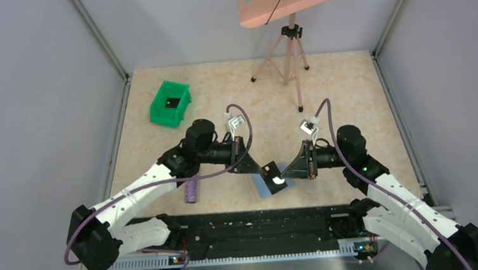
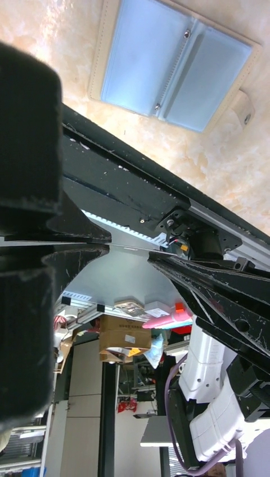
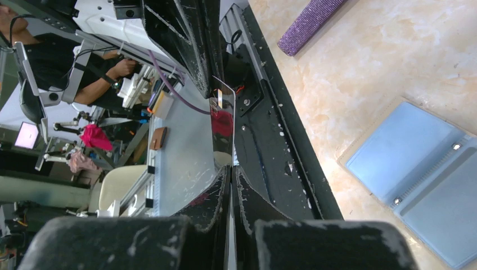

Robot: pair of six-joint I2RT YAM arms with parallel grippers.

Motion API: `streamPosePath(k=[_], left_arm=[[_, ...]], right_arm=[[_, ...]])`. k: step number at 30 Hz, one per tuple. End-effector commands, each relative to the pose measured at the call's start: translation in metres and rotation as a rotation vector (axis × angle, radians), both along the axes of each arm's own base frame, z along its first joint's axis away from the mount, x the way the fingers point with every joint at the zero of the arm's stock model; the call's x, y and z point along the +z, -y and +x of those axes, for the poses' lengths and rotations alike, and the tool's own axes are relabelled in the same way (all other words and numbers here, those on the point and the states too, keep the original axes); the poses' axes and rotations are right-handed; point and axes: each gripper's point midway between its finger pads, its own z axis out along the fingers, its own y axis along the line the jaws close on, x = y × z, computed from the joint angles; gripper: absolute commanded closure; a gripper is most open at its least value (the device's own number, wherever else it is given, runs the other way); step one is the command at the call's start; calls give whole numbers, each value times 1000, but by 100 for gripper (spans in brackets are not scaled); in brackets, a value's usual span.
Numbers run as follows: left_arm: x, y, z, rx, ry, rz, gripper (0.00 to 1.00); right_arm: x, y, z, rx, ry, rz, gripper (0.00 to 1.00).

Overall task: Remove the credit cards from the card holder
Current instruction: Place the credit card in the storage box.

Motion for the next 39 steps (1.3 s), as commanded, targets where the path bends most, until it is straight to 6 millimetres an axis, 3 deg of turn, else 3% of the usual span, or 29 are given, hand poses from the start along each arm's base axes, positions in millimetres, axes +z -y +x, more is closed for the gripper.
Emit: streamPosePath(k=[1,7,10,13,16,19,25,32,39], left_arm=[[10,-1,9,24,68,-33,100],[9,-17,38,168,128,31,100],[5,-35,63,305,178,102,100],[4,-60,94,454,240,183,100],[4,-96,129,609,262,290,100],[4,-148,168,780,242,384,100],[3,-228,230,993,187,455,100],[13,-298,283,1237,267,560,100],[10,-335,325,1326,331,668,100]], right_arm=[[7,0,12,-48,36,2,95],[17,8,27,-182,53,-57,51],[25,14,32,-245,69,-76,31],[32,18,32,-277,75,-80,4],[31,20,31,-289,76,-91,1],[28,23,31,-302,80,-103,1],[11,24,26,-288,45,-122,1],[3,23,24,-271,32,-129,1],[3,20,30,-267,28,-142,1]])
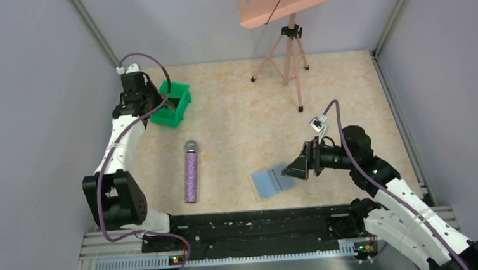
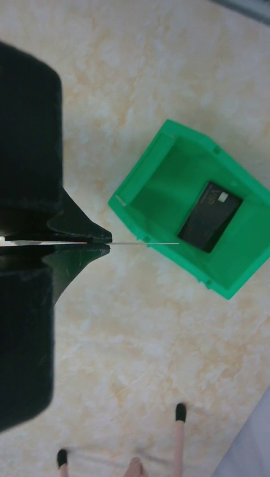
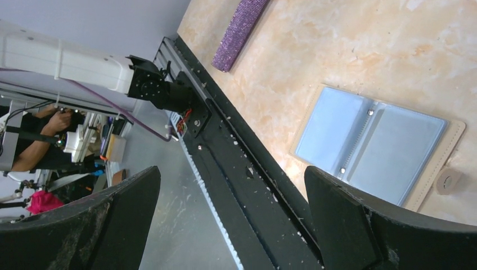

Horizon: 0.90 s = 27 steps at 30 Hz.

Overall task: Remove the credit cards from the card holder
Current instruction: Place the credit card in the storage box.

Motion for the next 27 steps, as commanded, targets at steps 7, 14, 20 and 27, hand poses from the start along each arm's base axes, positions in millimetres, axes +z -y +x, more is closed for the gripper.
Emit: streamPosePath(k=[7,14,20,27], left_arm=[[6,-38,66,33,100,134,100],[-8,-45,89,-2,104,168,100],[-20,-32,104,-109,123,153,100],[-36,-28,114,-159,118,151,100]], right_arm=[[10,-4,14,-1,30,3,1],[1,-7,20,-9,-4,-5,1],[3,-9,25,-15,-7,-3,1],[10,-11,30,-13,1,-15,1]])
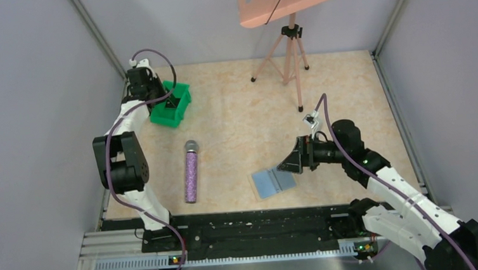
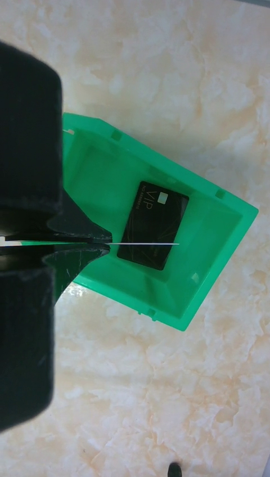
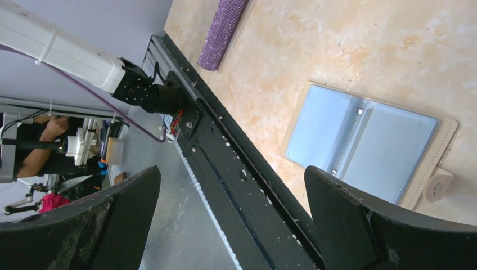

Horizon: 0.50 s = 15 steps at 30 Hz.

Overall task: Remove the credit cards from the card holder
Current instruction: Place the credit card in the storage box.

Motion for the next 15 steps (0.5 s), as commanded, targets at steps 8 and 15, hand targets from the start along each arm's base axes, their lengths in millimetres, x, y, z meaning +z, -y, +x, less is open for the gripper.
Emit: streamPosePath(k=[8,15], left_arm=[[0,-1,32,-68,75,27,100],[-19,-4,38,-64,54,31,100]], right_arm=[[27,-5,20,-7,83,17,1],[27,-6,22,-11,81,13,1]])
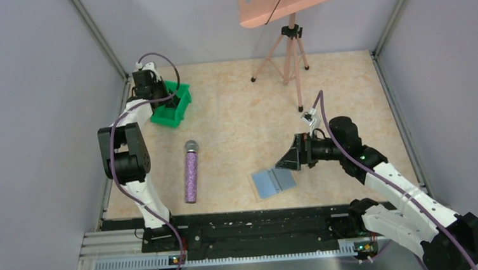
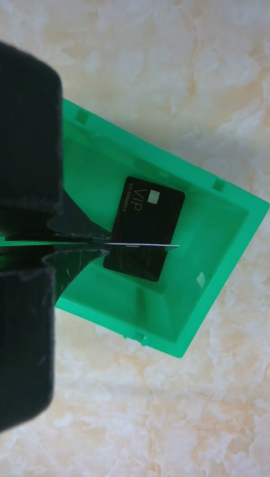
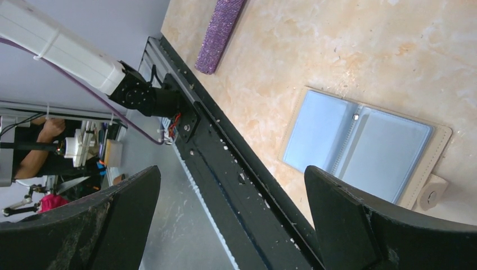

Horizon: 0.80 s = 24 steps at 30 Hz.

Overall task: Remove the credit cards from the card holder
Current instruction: Place the credit card in the storage box.

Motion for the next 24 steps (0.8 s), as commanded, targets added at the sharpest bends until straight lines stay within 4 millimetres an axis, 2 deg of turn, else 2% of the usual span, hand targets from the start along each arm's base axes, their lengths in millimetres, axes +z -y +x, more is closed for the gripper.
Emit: streamPosePath(k=[1,5,9,13,15,24], left_arm=[[14,-6,21,-14,79,21,100],[6,-8,24,-12,64,18,100],[1,-10,26,-3,51,22,96],[-1,-15,27,24,45,38,88],[0,-18,27,30,39,47,81],[17,-18,32,39,51,39,70]], right_arm=[[24,-2,12,-8,82,23,1],[23,-2,13,-7,79,18,1],[23,-3,15,-7,77,17,1],[27,-4,16,-8,81,20,1],[28,-4,16,-8,84,22,1],[27,-2,18,-32,65,12,2]])
